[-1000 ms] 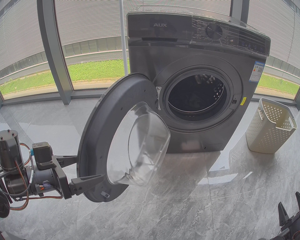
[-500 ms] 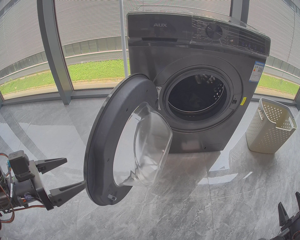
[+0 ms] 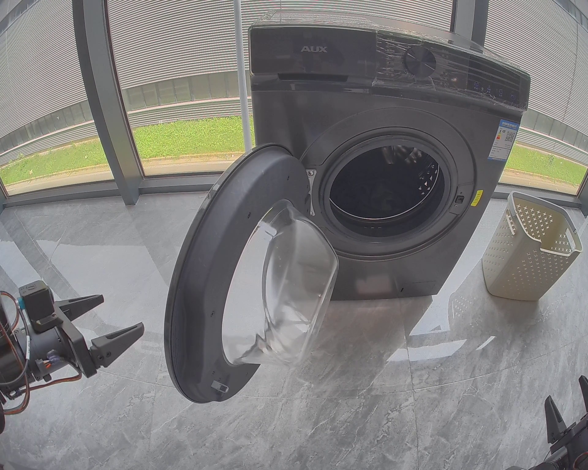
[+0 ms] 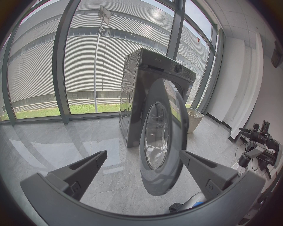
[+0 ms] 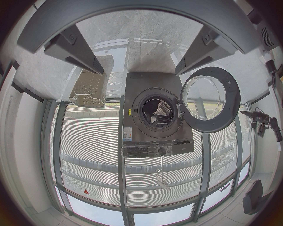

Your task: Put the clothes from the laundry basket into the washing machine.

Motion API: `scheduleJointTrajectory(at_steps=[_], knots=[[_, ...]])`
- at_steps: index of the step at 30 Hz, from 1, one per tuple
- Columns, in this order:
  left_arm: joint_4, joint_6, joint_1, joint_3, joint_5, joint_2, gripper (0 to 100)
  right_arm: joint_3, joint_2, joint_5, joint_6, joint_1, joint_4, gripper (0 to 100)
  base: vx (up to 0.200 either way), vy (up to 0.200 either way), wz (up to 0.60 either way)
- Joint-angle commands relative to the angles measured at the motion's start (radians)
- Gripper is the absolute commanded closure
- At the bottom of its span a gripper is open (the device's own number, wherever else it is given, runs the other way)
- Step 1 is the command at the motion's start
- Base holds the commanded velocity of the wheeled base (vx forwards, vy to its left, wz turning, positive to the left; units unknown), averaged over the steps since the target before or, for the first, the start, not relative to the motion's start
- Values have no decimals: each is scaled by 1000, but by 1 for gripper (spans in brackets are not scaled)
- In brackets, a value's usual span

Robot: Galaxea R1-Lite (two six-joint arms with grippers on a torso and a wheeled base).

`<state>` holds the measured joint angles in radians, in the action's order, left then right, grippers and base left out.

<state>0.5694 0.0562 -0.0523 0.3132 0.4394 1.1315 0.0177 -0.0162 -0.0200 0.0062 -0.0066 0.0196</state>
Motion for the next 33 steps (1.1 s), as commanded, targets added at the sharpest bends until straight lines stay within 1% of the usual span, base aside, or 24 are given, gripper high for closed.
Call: scheduleJointTrajectory(at_steps=[1, 3, 4, 6, 9, 10, 11, 14, 15, 16, 18, 20, 22, 24, 25, 27, 29, 30, 31, 32, 33], knots=[[30, 7, -6, 35, -1, 133, 0, -8, 13, 0, 0, 0, 0, 0, 0, 0, 0], [49, 5, -27, 53, -1, 169, 0, -8, 15, 0, 0, 0, 0, 0, 0, 0, 0], [49, 5, -27, 53, -1, 169, 0, -8, 15, 0, 0, 0, 0, 0, 0, 0, 0], [70, 4, -78, 70, 2, 195, 0, -8, 15, 0, 0, 0, 0, 0, 0, 0, 0], [83, -4, -179, 83, -1, 205, 0, -8, 15, 0, 0, 0, 0, 0, 0, 0, 0], [83, -4, -187, 83, -2, 205, 0, -8, 13, 0, 0, 0, 0, 0, 0, 0, 0], [84, -2, -238, 89, -24, 220, 0, -8, 13, 0, 0, 0, 0, 0, 0, 0, 0], [86, -7, -297, 115, -73, 241, 0, -8, 15, 0, 0, 0, 0, 0, 0, 0, 0], [86, -7, -297, 115, -73, 241, 0, -8, 15, 0, 0, 0, 0, 0, 0, 0, 0], [87, -9, -327, 129, -91, 255, 0, -8, 13, 0, 0, 0, 0, 0, 0, 0, 0], [87, -9, -331, 132, -93, 258, 0, -8, 13, 0, 0, 0, 0, 0, 0, 0, 0], [103, -10, -374, 162, -96, 291, 0, -8, 13, 0, 0, 0, 0, 0, 0, 0, 0], [112, -12, -388, 172, -100, 304, 0, -8, 13, 0, 0, 0, 0, 0, 0, 0, 0], [136, -16, -422, 191, -142, 350, 0, -8, 15, 0, 0, 0, 0, 0, 0, 0, 0], [139, -16, -423, 193, -145, 355, 0, -8, 15, 0, 0, 0, 0, 0, 0, 0, 0], [201, -19, -454, 224, -209, 439, 0, -8, 13, 0, 0, 0, -1, 0, 0, 0, 0], [239, -25, -466, 234, -226, 470, 0, -8, 15, 0, 0, 0, 0, 0, 0, 0, 0], [290, -36, -481, 251, -243, 516, 0, -8, 15, 0, 0, 0, 0, 0, 0, 0, 0], [290, -36, -481, 251, -243, 516, 0, -8, 15, 0, 0, 0, 0, 0, 0, 0, 0], [339, -52, -498, 280, -275, 564, 0, -8, 13, 0, 0, 0, 0, 0, 0, 0, 0], [359, -67, -509, 294, -297, 585, 0, -8, 13, 0, 0, 0, 0, 0, 0, 0, 0]])
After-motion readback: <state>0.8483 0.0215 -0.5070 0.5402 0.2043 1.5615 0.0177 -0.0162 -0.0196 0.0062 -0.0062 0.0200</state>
